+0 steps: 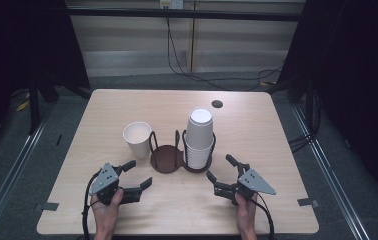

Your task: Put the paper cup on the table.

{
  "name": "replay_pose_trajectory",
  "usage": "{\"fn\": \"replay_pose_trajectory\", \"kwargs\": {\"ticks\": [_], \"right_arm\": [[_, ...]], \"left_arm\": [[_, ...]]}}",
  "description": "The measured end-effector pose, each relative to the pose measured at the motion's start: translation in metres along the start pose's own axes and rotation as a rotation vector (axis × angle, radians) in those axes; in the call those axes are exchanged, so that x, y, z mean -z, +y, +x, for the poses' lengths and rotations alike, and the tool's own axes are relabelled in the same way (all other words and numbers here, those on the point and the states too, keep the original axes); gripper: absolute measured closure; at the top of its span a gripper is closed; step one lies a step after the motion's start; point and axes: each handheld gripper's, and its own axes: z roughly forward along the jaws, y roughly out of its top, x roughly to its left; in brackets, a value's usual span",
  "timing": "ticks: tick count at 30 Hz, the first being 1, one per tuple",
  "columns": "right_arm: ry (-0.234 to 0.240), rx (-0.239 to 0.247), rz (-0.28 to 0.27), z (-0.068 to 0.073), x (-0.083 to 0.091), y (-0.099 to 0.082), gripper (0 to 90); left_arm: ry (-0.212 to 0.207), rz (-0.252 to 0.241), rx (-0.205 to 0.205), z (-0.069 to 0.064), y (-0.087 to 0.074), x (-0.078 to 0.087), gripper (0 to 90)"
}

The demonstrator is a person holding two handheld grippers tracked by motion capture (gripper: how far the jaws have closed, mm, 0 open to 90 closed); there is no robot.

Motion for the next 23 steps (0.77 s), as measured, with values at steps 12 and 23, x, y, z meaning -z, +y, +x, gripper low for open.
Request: {"fn": "replay_pose_trajectory", "kwargs": {"ticks": [12, 23], "right_arm": [[-0.002, 0.001, 0.0, 0.0, 0.0, 0.0, 13.5], [-0.009, -0.005, 0.018, 0.0, -0.002, 0.001, 13.5]], "left_arm": [[0.048, -0.033, -0.085, -0.025, -0.017, -0.021, 16.5], [0.031, -0.183, -0.081, -0.023, -0.025, -0.008, 15.8]]}}
